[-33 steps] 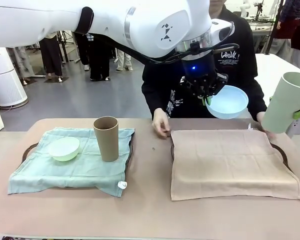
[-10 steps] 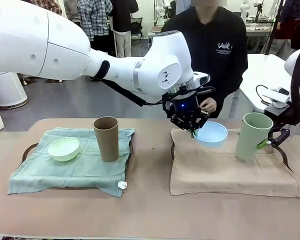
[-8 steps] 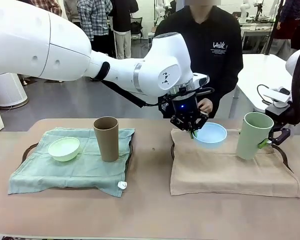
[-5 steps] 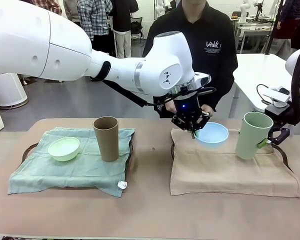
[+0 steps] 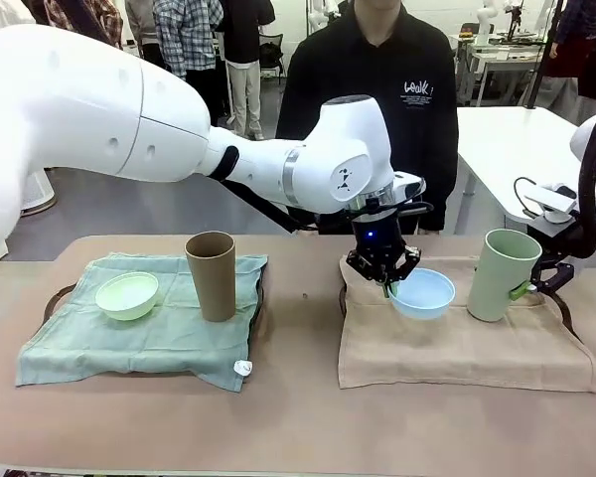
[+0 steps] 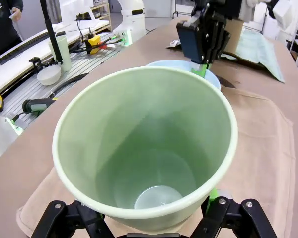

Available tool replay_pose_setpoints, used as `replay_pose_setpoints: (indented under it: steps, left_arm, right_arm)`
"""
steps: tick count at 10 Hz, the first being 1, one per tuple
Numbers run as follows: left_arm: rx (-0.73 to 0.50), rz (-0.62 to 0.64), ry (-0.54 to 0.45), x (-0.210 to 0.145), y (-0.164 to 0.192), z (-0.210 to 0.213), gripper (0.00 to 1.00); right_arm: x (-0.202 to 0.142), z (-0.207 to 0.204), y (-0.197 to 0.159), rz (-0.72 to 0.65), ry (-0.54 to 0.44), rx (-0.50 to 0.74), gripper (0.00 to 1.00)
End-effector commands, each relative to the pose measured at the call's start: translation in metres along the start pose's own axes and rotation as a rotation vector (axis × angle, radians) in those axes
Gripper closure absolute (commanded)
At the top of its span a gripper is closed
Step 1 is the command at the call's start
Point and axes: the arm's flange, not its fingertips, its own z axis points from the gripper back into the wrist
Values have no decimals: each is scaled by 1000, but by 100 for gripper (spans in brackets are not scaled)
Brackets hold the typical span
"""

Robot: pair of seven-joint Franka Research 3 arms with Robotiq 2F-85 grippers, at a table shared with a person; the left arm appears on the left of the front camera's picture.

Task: Set up a tray with a mat and arrange the tableware.
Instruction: Place the Picnic Bowl and Reusable plastic cup back onto the Handle tray in front of the human's position.

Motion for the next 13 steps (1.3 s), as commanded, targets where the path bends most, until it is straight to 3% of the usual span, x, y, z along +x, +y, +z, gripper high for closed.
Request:
replay_pose_setpoints:
  steps: [1, 2, 6, 7, 8, 9, 10, 12, 13]
  left_arm:
    - [79, -5, 21, 12, -1, -6, 96]
    - [109, 3, 27, 16, 1, -15, 96]
    - [38, 22, 48, 24, 2, -26, 96]
    - [23, 32, 47, 24, 2, -25, 96]
    - [14, 45, 67, 24, 1, -25, 49]
    - [2, 50, 66, 24, 1, -24, 40]
    - [-5, 55, 66, 23, 0, -22, 0]
    - [-22, 64, 57, 20, -1, -13, 0]
    - [-23, 63, 56, 19, -1, -10, 17]
  right_arm:
    - [5, 2, -8, -5, -6, -6, 15]
    - [5, 2, -7, -5, -3, -4, 15]
    - [3, 1, -8, -5, -11, 26, 15]
    - [1, 2, -7, -12, -18, 31, 0]
    - [-1, 3, -7, -26, -21, 36, 0]
    - [-1, 3, -6, -42, -14, 30, 0]
    - [1, 3, -5, -74, 7, 22, 0]
    - [7, 3, 1, -120, 135, 29, 0]
    - [9, 10, 6, -122, 151, 32, 0]
